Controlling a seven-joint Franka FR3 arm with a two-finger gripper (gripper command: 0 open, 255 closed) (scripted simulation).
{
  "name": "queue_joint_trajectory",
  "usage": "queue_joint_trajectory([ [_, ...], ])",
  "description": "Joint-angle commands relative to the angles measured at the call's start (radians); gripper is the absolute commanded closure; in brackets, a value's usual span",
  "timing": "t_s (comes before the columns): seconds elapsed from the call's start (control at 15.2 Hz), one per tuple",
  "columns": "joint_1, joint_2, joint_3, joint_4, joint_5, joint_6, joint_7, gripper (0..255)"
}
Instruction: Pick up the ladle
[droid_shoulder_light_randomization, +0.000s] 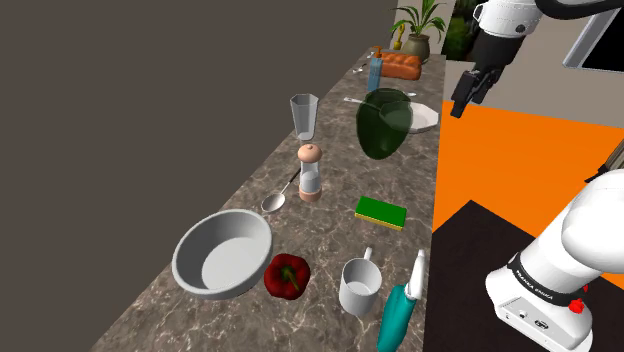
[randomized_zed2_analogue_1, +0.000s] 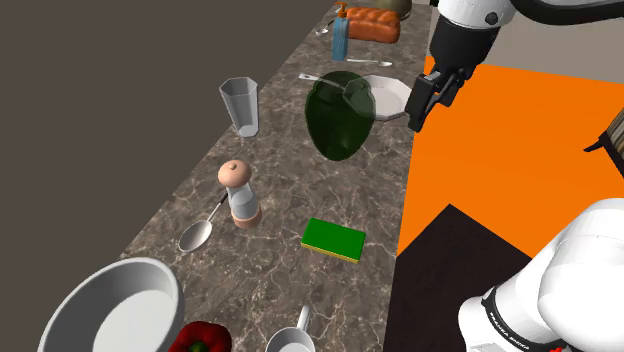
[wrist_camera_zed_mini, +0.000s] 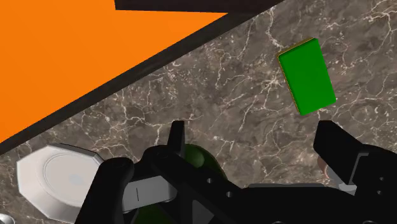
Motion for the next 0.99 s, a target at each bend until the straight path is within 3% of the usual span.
queue_joint_trajectory([
  [0.0,0.0,0.0,0.0,0.0,0.0,0.0,0.0,0],
  [0.46,0.002,0.126,0.165,-0.017,0.112,0.107,0.287,0],
  [0.92,-0.014,0.335,0.32,0.047,0.179,0.227,0.569,0],
])
